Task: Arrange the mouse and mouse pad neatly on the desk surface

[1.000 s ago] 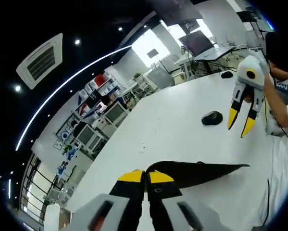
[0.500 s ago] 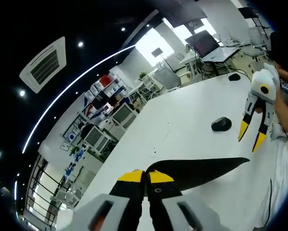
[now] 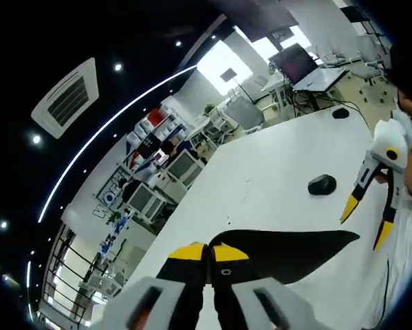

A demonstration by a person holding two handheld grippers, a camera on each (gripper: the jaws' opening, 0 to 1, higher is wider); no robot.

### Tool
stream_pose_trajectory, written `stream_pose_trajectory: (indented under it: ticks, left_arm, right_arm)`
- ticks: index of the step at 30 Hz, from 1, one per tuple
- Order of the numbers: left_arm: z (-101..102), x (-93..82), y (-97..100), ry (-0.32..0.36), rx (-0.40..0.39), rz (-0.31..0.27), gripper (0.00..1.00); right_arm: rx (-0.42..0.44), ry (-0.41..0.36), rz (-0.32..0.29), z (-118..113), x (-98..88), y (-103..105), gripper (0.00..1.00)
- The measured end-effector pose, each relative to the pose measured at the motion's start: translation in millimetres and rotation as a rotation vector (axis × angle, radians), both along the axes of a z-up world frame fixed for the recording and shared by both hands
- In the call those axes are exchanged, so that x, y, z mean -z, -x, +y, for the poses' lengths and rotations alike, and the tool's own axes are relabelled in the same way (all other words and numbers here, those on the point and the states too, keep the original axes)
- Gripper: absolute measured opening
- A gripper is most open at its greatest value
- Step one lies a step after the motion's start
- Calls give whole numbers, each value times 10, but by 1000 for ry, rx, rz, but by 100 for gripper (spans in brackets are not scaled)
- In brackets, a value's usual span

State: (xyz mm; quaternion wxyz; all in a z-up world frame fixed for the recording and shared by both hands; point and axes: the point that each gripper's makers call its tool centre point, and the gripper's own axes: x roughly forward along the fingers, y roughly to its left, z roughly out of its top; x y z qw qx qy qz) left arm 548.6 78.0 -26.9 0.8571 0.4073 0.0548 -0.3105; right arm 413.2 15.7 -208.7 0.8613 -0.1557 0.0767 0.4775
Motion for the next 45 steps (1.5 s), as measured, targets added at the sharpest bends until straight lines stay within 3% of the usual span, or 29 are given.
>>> stream_pose_trajectory:
  ticks: [9,19,22,25,29,45]
  left_arm:
    - [-17,25,0,-8,4,5,3]
    - [20,52,-27,-1,-5,7,3]
    - [20,50,-21,7,0,14,3]
    - [10,37,-7,13,6,18,3]
    - [-3,31,9,6,11,15,3]
    - [37,93,-12,-6,4,15,3]
  right_arm:
    - [33,-38,35,99,55,-74,53]
    - [39,-18,28,57,135,-129,24]
    - [45,-34,35,71,149,-166,26]
    - [58,-48,57,106,184,-201,36]
    - [47,-40,49,126,199,-181,18]
    - [38,-22,4,42,146,-190,2]
